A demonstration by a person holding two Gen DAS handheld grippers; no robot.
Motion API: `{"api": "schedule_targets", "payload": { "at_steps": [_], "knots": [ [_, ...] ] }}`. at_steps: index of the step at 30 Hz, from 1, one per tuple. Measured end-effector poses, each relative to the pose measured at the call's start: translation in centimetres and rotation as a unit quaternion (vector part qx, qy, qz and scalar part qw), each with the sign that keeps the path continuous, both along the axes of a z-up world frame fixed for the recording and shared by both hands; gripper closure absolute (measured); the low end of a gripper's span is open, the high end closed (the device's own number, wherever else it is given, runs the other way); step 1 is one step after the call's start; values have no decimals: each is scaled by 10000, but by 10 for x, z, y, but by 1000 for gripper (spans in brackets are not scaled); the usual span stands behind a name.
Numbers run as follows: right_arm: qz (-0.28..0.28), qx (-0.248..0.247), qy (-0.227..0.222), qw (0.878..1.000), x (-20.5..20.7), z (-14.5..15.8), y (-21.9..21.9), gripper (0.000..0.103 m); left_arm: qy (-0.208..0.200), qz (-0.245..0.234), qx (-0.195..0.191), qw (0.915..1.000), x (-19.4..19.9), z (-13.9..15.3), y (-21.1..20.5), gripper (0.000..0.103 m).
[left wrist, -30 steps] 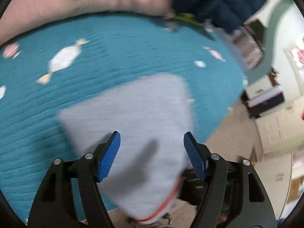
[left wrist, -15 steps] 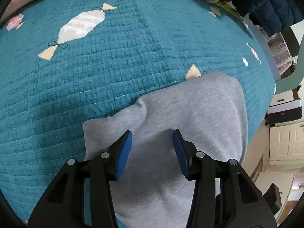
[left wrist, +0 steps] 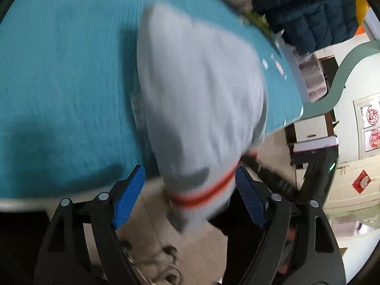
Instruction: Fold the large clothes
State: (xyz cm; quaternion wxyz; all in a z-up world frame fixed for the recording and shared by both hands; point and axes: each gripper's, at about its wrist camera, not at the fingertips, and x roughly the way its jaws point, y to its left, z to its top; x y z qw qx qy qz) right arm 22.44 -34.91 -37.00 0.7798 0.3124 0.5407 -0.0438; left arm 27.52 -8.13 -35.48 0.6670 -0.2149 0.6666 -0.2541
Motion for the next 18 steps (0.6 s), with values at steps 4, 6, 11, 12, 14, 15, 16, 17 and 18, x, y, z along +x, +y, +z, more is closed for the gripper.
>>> {"api": "schedule_targets", "payload": {
  "at_steps": [4,6,11,12,14,15,16,17,18],
  "knots": [
    [-22,111,25,9999,-6,4,6,97,469,338,-361,9977,-16,-18,-19,24],
    [-57,231,23,9997,-13,7,8,97,367,321,-200,9986,-16,-17,-28,24],
    [-378,777,-5,9963,-39,12,10,97,541,389,-99,9977,-8,-23,-39,33],
    [-406,904,1,9951,-43,10,12,97,596,376,-25,9975,-7,-24,-40,37],
    [-431,1055,-14,9935,-48,8,15,97,652,383,36,9971,-9,-26,-29,49],
    [-430,1119,-24,9928,-49,7,17,97,718,391,74,9966,-7,-29,-27,50],
    [-408,1199,-2,9919,-50,5,19,97,804,443,137,9957,-5,-34,-24,51],
    [-390,1204,38,9919,-50,4,20,97,861,518,143,9948,-3,-39,-18,47],
    [-370,1205,50,9920,-50,4,21,97,881,584,147,9943,-1,-43,-12,43]
  ]
}}
